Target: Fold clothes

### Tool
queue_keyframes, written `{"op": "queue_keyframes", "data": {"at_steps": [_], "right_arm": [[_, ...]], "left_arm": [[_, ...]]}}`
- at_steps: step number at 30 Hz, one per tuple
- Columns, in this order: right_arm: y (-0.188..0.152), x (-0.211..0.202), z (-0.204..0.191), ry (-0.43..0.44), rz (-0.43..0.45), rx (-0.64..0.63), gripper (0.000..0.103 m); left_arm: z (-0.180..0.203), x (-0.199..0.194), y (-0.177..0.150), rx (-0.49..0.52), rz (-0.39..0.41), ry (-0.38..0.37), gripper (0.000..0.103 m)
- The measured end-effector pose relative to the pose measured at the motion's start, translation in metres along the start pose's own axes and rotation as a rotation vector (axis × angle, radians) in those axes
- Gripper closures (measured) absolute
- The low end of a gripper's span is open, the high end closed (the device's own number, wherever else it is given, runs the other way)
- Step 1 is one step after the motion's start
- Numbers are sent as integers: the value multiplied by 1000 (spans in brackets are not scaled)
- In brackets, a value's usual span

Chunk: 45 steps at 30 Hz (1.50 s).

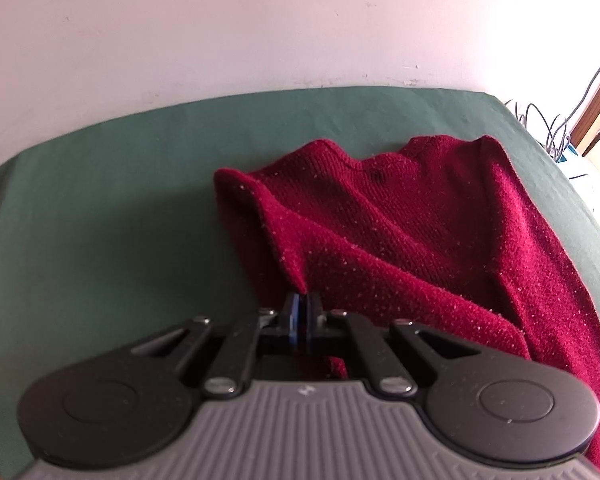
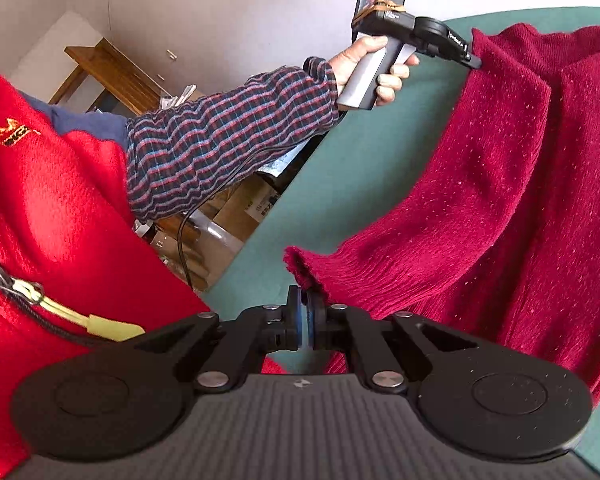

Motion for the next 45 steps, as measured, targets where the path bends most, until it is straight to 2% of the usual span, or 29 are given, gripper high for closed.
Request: {"op": "queue_keyframes", "data": {"at_steps": [5, 7, 12, 13, 16, 19, 24, 27, 31, 34, 36, 40, 45], "right_arm": [[-1, 5, -3, 13, -7, -7, 100], [0, 4, -1, 7, -3, -2, 97], [-5, 5, 3, -87, -31, -78, 94], [-9, 8, 4, -102, -47, -89, 93], [-18, 17, 5, -126, -85, -117, 85], [-25, 26, 5, -143, -93, -165, 84], [-41, 46, 5, -162, -174, -238, 82], [-50, 57, 4, -214, -209, -275, 81], [-65, 70, 1, -297, -256, -354, 81], [-74, 73, -2, -341, -252, -400, 81], [-76, 73, -2, -357, -239, -391, 83], [-75, 70, 0, -386, -204, -351, 97], [-69, 63, -7, -383, -151, -311, 99]], "left_arm": [[1, 0, 1, 6, -3, 2, 102], [1, -3, 1, 15, -3, 2, 100], [5, -23, -7, 78, 6, 8, 97], [7, -28, -10, 97, 1, 16, 94], [13, -50, -26, 127, 12, 31, 90], [20, -78, -50, 109, 26, 15, 71], [43, -109, -90, 94, 25, 0, 71], [54, -122, -108, 73, 30, 10, 63], [67, -132, -126, 38, 30, 24, 61], [78, -142, -141, 40, 25, 11, 57], [85, -147, -149, 56, 23, 9, 57], [92, -152, -165, 73, 15, 20, 53], [91, -156, -175, 32, 10, 11, 51]]}}
Point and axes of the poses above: each gripper's, at about its wrist camera, not at the fingertips, and x roughly the way its jaws point, z to its right, y to its top, the point moved 4 cm from there along x, roughly the way its jaws point, and after that the axes turned 8 degrees about z, right-handed, at the moved point
